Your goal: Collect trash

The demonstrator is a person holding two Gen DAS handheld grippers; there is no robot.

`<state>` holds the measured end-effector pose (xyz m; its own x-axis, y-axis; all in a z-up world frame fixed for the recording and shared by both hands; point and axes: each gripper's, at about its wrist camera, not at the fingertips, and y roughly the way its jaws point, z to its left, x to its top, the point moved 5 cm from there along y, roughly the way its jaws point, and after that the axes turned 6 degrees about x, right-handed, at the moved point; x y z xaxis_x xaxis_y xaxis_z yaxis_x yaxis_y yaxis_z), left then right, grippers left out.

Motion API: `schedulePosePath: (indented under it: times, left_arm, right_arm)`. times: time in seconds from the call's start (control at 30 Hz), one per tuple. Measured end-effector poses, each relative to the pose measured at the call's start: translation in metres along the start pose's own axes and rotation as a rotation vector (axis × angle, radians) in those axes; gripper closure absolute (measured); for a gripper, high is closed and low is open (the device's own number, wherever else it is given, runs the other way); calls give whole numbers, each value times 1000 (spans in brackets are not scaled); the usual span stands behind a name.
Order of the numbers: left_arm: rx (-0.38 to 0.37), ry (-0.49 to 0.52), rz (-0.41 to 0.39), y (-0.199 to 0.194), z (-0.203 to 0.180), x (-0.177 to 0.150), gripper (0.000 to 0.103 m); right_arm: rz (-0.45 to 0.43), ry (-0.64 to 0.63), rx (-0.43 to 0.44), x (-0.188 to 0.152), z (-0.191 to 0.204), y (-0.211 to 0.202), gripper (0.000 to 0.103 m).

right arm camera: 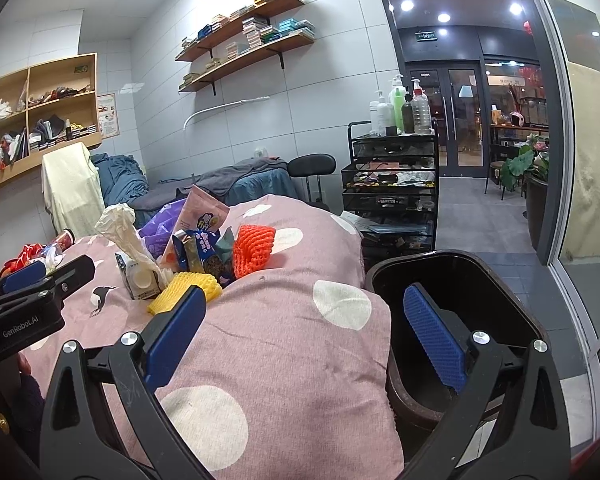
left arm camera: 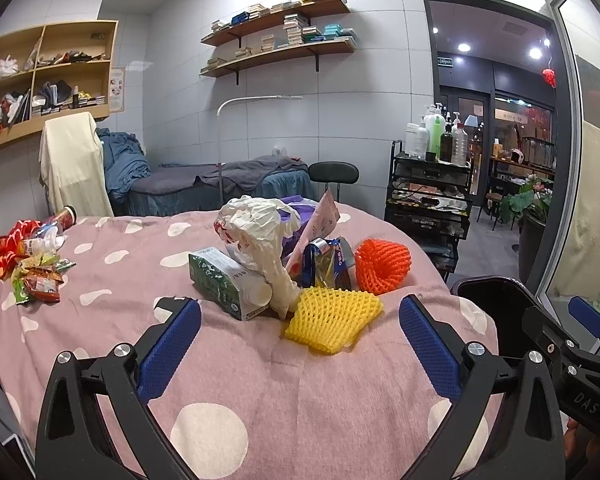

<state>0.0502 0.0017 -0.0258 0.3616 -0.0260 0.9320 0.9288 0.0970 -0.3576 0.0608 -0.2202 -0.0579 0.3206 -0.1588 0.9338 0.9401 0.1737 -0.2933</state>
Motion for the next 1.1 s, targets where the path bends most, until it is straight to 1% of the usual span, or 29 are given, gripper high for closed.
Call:
schedulePosePath:
  times: [0.57, 1.1]
  left_arm:
    - [1, 0, 2, 1, -1, 0, 5]
    - [-4, 2, 11, 1, -4, -7, 5]
  right_arm:
    - [5, 4, 1, -2, 0, 1, 5]
    - [11, 7, 5, -4, 0, 4, 5]
